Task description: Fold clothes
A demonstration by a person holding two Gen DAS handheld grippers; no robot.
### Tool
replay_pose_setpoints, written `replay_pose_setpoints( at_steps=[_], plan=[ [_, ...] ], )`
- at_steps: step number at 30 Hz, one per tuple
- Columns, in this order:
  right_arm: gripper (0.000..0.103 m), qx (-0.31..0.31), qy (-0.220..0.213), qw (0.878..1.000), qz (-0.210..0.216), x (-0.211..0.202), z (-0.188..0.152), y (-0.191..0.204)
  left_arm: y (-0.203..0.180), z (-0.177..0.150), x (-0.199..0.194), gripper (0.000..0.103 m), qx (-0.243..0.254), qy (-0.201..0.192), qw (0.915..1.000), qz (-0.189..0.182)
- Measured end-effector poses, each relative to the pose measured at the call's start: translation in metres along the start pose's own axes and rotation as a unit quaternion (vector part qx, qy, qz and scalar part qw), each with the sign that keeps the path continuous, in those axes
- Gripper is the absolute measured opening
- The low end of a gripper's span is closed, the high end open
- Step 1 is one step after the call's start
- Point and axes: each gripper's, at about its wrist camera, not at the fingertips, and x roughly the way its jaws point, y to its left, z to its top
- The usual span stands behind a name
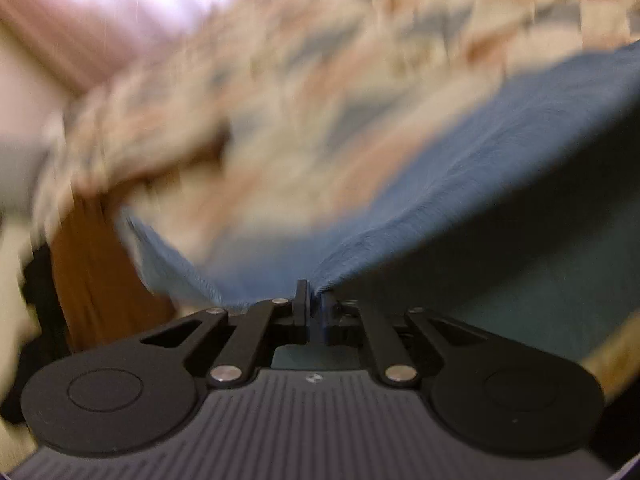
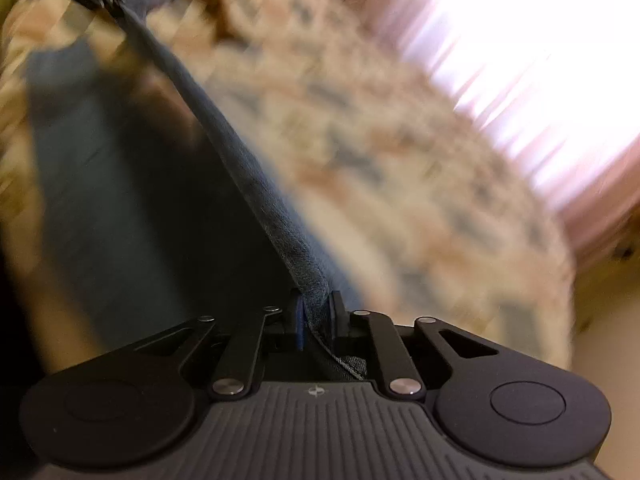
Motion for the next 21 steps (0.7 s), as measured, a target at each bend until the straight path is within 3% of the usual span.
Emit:
replay_pose_setpoints(
  at_steps=[1,2,4,6,7,8,9,10,11,12,14,15,16,17,18,21],
  plan=[
    [0.031,0.009,0.029,0.999,0.015,0.005,-0.014,0.021,-0.006,-0.011,0.001,0.012,-0.019,0.015,0.9997,-0.010],
    [0.036,0.016,0.061,0.998,0.032,0.012,-0.027,0.038,-0.011,-0.021,0.003,0.012,-0.038,0.031,0.9986,-0.020],
    [0.039,0.052,0.104,0.992,0.039,0.020,-0.050,0.058,-0.023,-0.042,0.006,0.013,-0.075,0.061,0.9945,-0.040],
    [0.040,0.170,0.124,0.976,0.054,0.015,-0.066,0.047,-0.034,-0.064,0.009,0.012,-0.113,0.092,0.9876,-0.059],
    [0.046,0.247,0.119,0.960,0.058,0.010,-0.074,0.033,-0.036,-0.070,0.009,0.019,-0.142,0.099,0.9823,-0.072],
    [0.049,0.341,0.108,0.932,0.057,0.004,-0.086,0.014,-0.032,-0.070,0.006,0.026,-0.183,0.096,0.9745,-0.087],
    [0.051,0.423,0.098,0.899,0.053,0.001,-0.099,-0.002,-0.029,-0.070,0.004,0.027,-0.224,0.093,0.9647,-0.103],
    [0.051,0.510,0.082,0.855,0.051,-0.001,-0.117,-0.019,-0.026,-0.070,0.002,0.026,-0.265,0.089,0.9529,-0.118],
    [0.051,0.593,0.063,0.801,0.048,-0.004,-0.135,-0.035,-0.023,-0.071,0.002,0.026,-0.298,0.087,0.9419,-0.129],
    [0.051,0.677,0.038,0.733,0.043,-0.004,-0.158,-0.048,-0.022,-0.072,0.005,0.027,-0.322,0.085,0.9332,-0.135],
    [0.051,0.788,-0.005,0.614,0.039,-0.002,-0.197,-0.062,-0.018,-0.075,0.012,0.029,-0.370,0.083,0.9137,-0.146],
    [0.051,0.821,-0.018,0.570,0.039,0.000,-0.211,-0.065,-0.016,-0.076,0.016,0.029,-0.394,0.081,0.9030,-0.152],
    [0.051,0.839,-0.027,0.542,0.040,0.003,-0.220,-0.065,-0.015,-0.078,0.019,0.029,-0.417,0.079,0.8916,-0.157],
    [0.052,0.851,-0.034,0.523,0.039,0.008,-0.226,-0.066,-0.013,-0.079,0.023,0.029,-0.440,0.078,0.8796,-0.162],
    [0.052,0.854,-0.037,0.517,0.038,0.012,-0.228,-0.066,-0.011,-0.081,0.026,0.029,-0.463,0.076,0.8670,-0.168],
    [0.052,0.856,-0.030,0.515,0.032,0.023,-0.227,-0.066,-0.006,-0.086,0.036,0.029,-0.528,0.070,0.8273,-0.179]
  ],
)
